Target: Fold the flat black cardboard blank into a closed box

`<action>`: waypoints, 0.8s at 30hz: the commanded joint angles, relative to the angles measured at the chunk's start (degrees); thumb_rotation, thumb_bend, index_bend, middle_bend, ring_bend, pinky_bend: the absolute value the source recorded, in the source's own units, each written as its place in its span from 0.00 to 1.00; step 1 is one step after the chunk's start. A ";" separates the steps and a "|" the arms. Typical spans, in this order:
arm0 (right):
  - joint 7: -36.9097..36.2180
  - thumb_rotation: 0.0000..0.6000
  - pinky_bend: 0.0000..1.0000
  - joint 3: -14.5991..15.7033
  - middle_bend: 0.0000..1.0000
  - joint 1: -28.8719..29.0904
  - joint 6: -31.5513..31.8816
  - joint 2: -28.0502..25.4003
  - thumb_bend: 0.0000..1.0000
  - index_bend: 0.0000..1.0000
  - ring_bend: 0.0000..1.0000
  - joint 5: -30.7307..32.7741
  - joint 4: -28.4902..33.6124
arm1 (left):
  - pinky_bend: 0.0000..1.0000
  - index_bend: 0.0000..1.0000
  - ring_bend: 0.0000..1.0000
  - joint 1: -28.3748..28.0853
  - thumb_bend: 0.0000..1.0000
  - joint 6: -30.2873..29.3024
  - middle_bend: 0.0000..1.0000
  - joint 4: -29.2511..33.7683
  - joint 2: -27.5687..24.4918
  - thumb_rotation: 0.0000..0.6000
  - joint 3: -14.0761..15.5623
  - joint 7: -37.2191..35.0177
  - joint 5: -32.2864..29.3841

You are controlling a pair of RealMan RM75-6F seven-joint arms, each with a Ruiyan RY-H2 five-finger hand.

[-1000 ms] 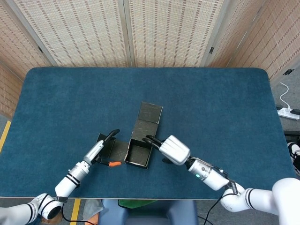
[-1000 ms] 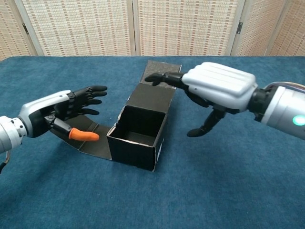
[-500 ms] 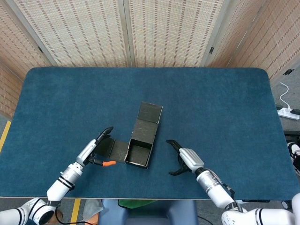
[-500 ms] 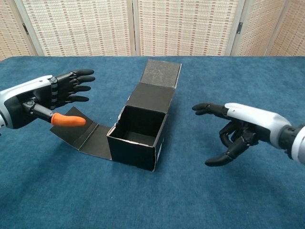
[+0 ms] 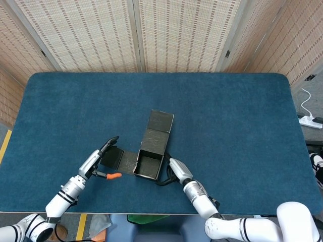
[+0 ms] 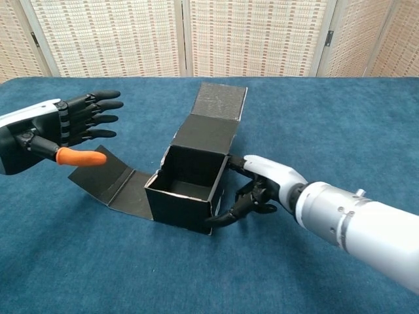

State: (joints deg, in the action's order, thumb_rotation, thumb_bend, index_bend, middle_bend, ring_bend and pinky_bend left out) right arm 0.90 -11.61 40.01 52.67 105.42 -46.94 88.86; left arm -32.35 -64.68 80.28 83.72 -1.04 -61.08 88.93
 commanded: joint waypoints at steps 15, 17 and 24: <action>3.87 1.00 1.00 -5.78 0.00 3.14 -0.70 5.81 0.00 0.00 0.67 1.84 -9.58 | 0.10 0.00 0.00 -0.50 0.17 -0.61 0.00 -0.37 -0.70 1.00 0.58 -2.11 1.94; 3.37 1.00 1.00 -5.73 0.00 3.30 -1.53 6.42 0.00 0.00 0.67 1.32 -10.63 | 0.10 0.00 0.00 -0.63 0.17 -0.46 0.00 -0.37 -0.66 1.00 0.54 -2.16 1.87; 0.67 1.00 1.00 -7.09 0.04 3.93 -2.92 9.93 0.00 0.00 0.68 0.06 -15.39 | 0.10 0.00 0.00 -0.72 0.17 0.11 0.00 -0.97 -0.50 1.00 0.73 -2.51 1.44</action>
State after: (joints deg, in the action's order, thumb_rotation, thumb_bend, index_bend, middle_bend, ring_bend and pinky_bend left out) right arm 2.28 -18.25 43.76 49.88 114.53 -46.41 74.32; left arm -33.07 -64.59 79.32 83.20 -0.33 -63.57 90.38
